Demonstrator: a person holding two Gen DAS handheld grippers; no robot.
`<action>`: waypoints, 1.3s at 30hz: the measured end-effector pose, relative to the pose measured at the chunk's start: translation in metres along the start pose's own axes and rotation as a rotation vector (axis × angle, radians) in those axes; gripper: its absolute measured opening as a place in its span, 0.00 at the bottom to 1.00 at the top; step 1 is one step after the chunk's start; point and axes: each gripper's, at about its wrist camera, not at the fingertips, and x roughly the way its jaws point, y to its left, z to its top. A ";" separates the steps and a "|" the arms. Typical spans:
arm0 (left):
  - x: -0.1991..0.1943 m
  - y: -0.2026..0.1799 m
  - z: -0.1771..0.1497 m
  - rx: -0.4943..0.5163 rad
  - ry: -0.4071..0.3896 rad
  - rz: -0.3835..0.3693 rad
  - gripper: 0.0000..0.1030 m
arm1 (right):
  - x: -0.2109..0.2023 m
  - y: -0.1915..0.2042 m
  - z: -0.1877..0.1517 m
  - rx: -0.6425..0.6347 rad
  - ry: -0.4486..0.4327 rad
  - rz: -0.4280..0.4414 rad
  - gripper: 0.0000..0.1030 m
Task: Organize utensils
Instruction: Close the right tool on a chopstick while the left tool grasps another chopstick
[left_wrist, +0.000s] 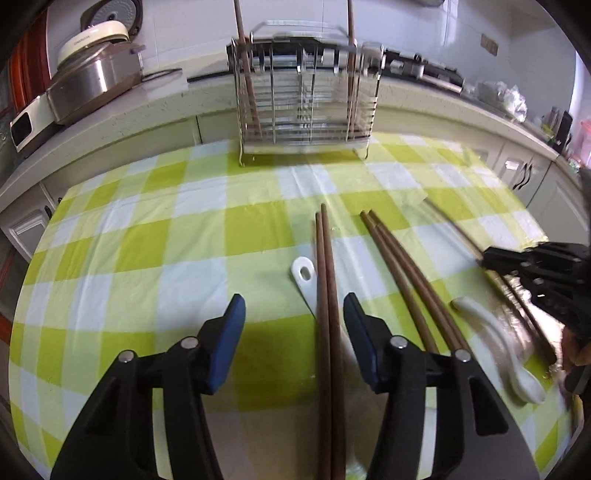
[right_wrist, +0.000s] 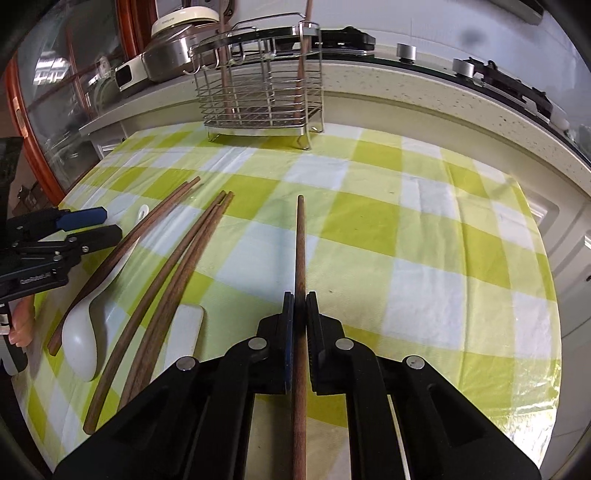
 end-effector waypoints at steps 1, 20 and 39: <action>0.003 0.000 0.000 -0.002 0.010 -0.002 0.46 | -0.002 -0.002 -0.001 0.005 -0.006 0.001 0.09; 0.006 0.001 0.003 0.016 0.012 0.018 0.46 | -0.004 -0.011 -0.003 0.049 -0.027 0.031 0.09; 0.001 0.014 -0.018 0.015 0.013 0.050 0.06 | -0.008 -0.009 -0.002 0.060 -0.042 0.034 0.09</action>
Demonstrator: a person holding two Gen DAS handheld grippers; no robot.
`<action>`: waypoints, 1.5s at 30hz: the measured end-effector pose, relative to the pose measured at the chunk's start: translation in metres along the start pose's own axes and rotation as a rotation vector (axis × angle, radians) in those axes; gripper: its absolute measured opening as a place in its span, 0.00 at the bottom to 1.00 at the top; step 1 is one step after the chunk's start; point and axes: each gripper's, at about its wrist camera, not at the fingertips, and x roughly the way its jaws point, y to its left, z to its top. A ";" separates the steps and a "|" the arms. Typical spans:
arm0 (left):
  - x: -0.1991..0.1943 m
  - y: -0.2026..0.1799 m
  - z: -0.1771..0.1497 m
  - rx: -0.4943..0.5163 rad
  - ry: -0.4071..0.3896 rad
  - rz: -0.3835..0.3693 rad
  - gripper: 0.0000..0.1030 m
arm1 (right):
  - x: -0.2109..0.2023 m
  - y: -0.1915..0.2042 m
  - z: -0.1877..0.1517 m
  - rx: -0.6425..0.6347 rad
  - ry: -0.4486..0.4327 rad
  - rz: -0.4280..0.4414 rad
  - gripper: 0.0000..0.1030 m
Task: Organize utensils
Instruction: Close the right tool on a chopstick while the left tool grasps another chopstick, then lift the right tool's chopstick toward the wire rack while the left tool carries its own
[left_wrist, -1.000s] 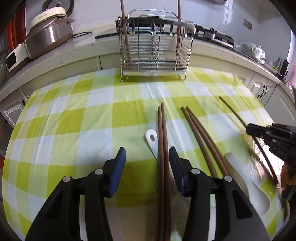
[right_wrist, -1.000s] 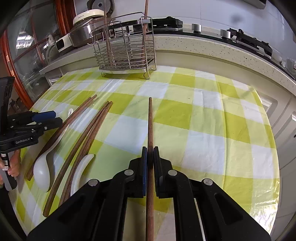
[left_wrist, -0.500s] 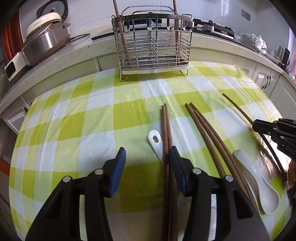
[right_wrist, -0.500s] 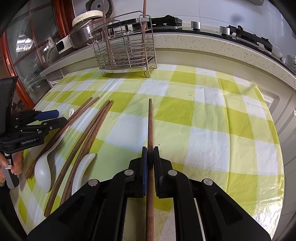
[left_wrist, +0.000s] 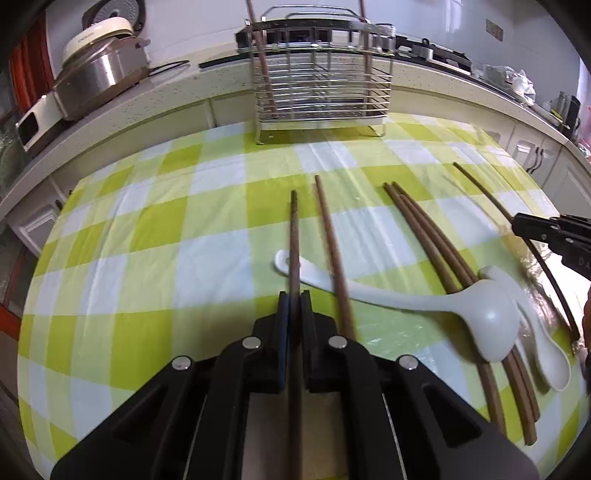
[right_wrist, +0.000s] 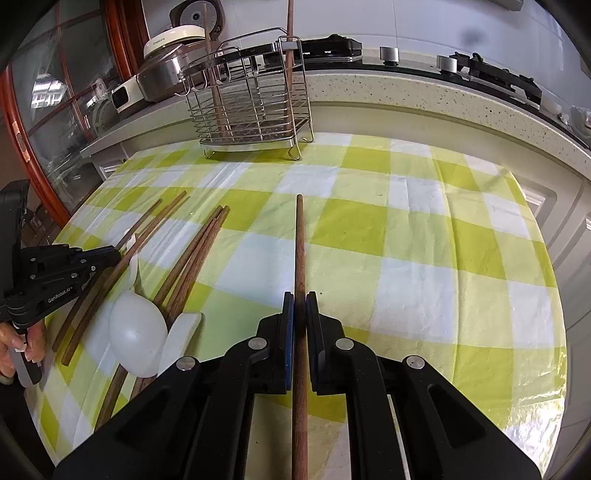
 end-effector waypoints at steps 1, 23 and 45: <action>-0.002 0.003 -0.001 -0.016 -0.007 -0.008 0.06 | 0.000 0.001 0.000 0.000 -0.001 0.000 0.09; 0.001 0.028 0.000 -0.112 -0.001 -0.046 0.07 | -0.001 0.012 0.006 -0.019 0.019 -0.019 0.09; 0.003 0.028 0.007 -0.073 0.039 -0.065 0.06 | 0.019 0.020 0.019 -0.123 0.121 -0.095 0.08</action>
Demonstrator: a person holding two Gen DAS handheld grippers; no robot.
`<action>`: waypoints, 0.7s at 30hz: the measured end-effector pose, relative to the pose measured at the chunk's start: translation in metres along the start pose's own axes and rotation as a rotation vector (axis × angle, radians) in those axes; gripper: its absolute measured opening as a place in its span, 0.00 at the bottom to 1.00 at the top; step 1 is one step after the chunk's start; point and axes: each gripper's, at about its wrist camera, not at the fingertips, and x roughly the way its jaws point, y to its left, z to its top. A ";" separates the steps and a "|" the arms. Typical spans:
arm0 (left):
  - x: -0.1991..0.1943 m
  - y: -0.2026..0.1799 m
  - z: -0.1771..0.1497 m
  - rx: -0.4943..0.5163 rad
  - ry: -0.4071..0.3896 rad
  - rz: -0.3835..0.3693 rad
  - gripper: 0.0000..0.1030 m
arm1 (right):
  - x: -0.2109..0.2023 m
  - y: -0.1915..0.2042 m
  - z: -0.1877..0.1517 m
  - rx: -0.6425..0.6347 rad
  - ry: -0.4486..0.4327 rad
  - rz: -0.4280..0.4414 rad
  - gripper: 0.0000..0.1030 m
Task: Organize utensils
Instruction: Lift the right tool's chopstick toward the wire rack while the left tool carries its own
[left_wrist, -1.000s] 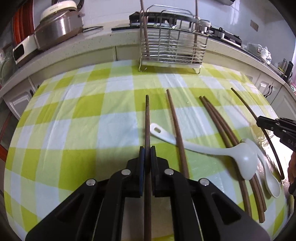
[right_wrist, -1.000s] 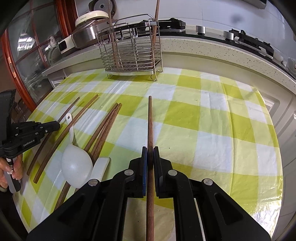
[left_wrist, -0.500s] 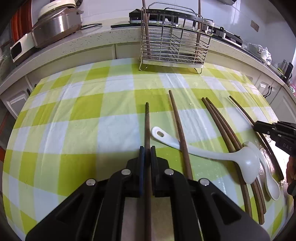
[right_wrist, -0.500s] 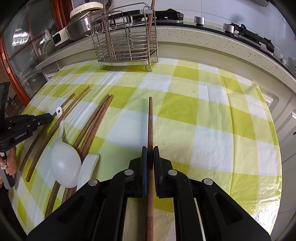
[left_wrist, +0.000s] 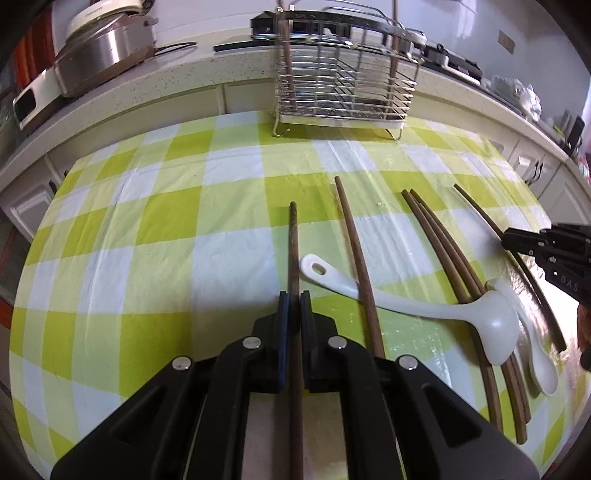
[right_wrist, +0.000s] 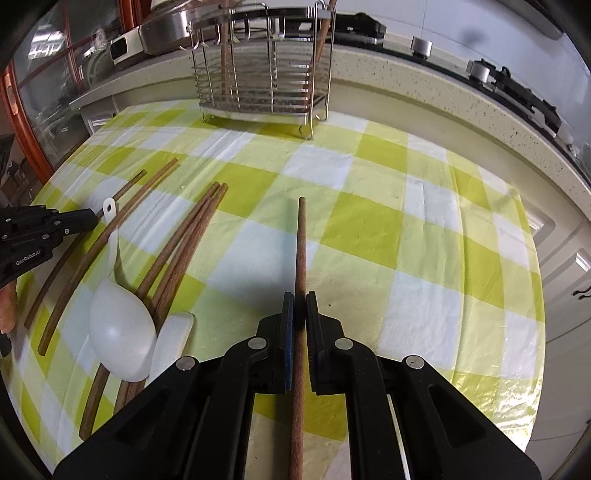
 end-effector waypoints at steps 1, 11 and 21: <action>-0.003 0.002 0.000 -0.006 -0.011 -0.003 0.06 | -0.005 -0.001 0.000 0.013 -0.021 0.005 0.08; -0.071 0.008 0.019 -0.017 -0.187 -0.025 0.06 | -0.064 -0.004 0.025 0.062 -0.198 0.045 0.08; -0.111 0.007 0.042 -0.004 -0.289 -0.022 0.06 | -0.104 0.006 0.050 0.037 -0.301 0.019 0.08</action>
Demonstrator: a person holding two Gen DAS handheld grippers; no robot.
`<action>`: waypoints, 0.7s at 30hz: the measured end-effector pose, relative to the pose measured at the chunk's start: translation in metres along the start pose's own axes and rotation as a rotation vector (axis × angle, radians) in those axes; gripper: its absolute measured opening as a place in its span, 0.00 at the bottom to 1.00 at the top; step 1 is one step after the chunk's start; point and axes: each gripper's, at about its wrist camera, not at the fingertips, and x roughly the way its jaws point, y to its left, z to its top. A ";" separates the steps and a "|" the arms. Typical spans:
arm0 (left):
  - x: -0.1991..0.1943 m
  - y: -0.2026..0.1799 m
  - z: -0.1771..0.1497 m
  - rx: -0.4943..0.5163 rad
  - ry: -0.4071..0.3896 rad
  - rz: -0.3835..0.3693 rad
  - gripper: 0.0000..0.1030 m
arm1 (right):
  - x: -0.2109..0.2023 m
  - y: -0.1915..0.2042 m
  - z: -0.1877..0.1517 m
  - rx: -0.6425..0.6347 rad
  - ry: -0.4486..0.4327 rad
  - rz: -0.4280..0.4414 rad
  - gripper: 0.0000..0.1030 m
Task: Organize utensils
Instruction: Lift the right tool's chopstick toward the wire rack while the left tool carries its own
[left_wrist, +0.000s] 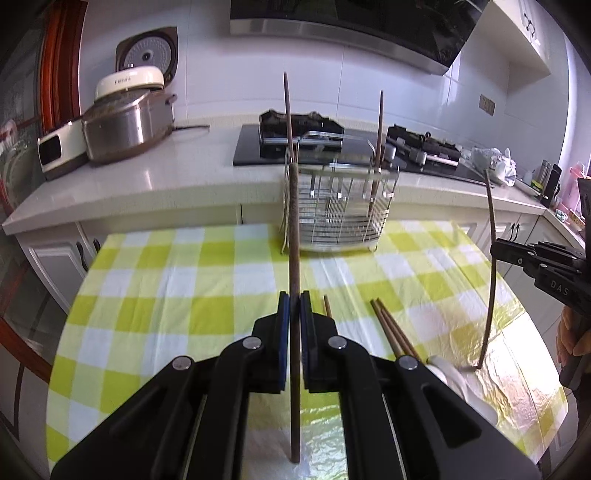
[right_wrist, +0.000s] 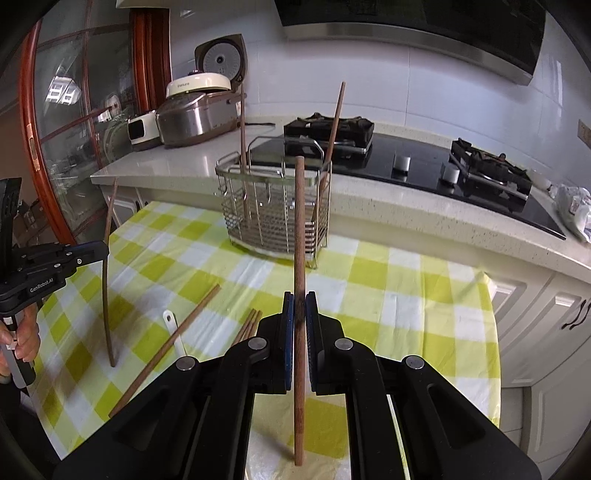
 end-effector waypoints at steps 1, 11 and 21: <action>-0.002 -0.001 0.003 0.003 -0.008 0.002 0.06 | -0.002 0.000 0.003 0.004 -0.010 0.000 0.08; -0.012 0.000 0.024 -0.009 -0.105 0.014 0.06 | -0.013 0.001 0.022 0.029 -0.103 -0.018 0.08; -0.016 -0.003 0.065 0.025 -0.165 0.019 0.06 | -0.017 0.003 0.054 0.005 -0.163 -0.027 0.08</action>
